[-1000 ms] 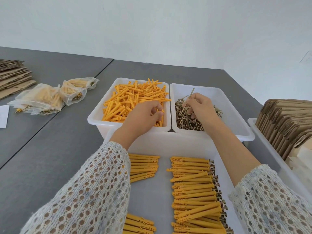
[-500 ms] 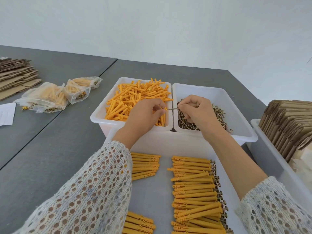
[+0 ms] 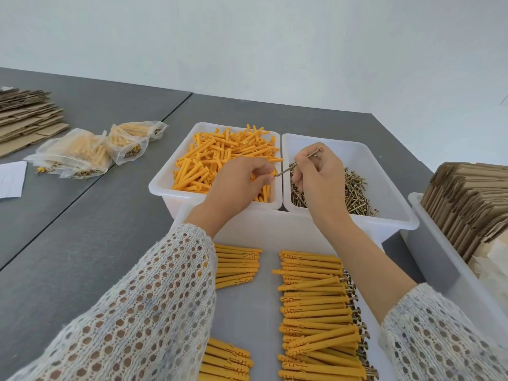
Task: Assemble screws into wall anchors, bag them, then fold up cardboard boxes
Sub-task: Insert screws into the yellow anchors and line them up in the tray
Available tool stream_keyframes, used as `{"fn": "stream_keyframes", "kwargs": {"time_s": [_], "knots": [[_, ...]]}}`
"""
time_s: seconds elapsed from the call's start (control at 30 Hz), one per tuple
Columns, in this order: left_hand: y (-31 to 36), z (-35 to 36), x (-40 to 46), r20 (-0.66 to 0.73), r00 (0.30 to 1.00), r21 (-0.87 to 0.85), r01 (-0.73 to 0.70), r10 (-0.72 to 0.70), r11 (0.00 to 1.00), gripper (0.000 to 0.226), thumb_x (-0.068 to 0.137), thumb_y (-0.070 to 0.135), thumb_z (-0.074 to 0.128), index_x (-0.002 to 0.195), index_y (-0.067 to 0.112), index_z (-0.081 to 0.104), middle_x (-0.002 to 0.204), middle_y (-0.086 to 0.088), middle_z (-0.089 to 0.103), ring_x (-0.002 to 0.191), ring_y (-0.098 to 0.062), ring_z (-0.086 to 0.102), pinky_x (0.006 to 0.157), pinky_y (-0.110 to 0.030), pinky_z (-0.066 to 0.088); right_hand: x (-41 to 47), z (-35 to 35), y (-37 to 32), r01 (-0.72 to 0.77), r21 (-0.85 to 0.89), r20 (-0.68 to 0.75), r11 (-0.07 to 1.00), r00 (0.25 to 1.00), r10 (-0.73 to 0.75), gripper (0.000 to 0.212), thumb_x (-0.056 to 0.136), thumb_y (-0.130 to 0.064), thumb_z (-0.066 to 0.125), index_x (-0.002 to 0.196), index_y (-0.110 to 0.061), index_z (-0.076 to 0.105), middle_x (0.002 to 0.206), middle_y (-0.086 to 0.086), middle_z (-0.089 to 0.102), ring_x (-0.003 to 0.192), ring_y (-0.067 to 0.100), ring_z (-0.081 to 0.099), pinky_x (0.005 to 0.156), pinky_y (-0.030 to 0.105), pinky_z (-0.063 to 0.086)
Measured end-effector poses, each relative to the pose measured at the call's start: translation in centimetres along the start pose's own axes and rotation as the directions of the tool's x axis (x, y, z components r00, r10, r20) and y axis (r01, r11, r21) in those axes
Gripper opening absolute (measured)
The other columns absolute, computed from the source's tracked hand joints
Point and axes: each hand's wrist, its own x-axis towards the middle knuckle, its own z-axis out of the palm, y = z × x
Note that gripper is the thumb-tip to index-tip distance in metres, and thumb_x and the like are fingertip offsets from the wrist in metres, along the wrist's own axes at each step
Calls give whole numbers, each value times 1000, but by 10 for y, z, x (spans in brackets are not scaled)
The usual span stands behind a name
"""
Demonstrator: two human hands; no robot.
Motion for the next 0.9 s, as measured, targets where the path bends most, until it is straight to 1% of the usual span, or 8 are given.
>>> {"fn": "stream_keyframes", "kwargs": {"time_s": [0.13,0.33,0.43,0.53,0.63,0.7,0.8,0.9], "knots": [[2,-1,-1,-15,1000,-2,-3,3,1000,11,93,25,68,102,21,73,92,12,70,100,-11,63,91,-35,50,0,0,-1,35,43,-61,998,998,-33,10,96,-2,49,88,-5,54,59,7,53,50,14,43,53,28,38],[7,-2,-3,24,996,-37,-80,81,996,7,92,23,69,95,22,75,89,12,72,91,-8,66,88,-40,52,-2,7,7,15,-147,191,989,981,13,8,97,-2,50,91,-4,55,60,11,60,44,11,48,53,25,43],[8,-4,0,-93,996,-236,-37,15,971,9,92,19,68,95,16,76,89,6,75,91,-6,68,88,-33,52,-2,7,11,15,-181,249,983,968,32,15,100,-20,54,111,-11,50,65,9,62,45,8,48,53,23,43],[7,-12,4,-147,976,-560,52,-161,827,10,94,17,66,98,11,74,100,2,76,100,-5,68,89,-20,49,-4,9,14,32,-248,303,968,952,46,28,100,-39,50,115,-16,52,69,5,63,51,3,50,57,22,42],[5,-19,4,50,971,-695,201,-232,691,17,95,24,64,107,17,73,105,17,73,102,7,64,78,-8,47,-4,15,14,118,-359,359,926,933,20,28,102,-37,47,116,-15,59,71,0,64,61,6,55,64,27,44],[4,-21,5,204,954,-712,298,-219,636,23,91,35,63,108,25,73,109,19,71,108,3,60,87,-18,45,-5,20,13,156,-392,385,906,923,8,22,101,-31,51,101,-12,63,67,2,60,64,14,53,67,34,42],[2,-24,5,323,933,-744,356,-161,565,32,88,42,61,113,24,71,106,15,69,112,-10,55,96,-33,41,-7,25,6,202,-346,408,916,912,-47,26,98,-17,56,76,-4,61,59,0,50,57,13,43,59,30,34],[2,-27,8,337,905,-831,415,-260,370,43,96,46,53,126,18,66,124,4,65,117,-19,53,101,-43,44,-10,21,-11,15,-112,536,994,843,47,22,100,-13,53,82,-8,64,57,-3,52,46,10,41,48,21,36]]}}
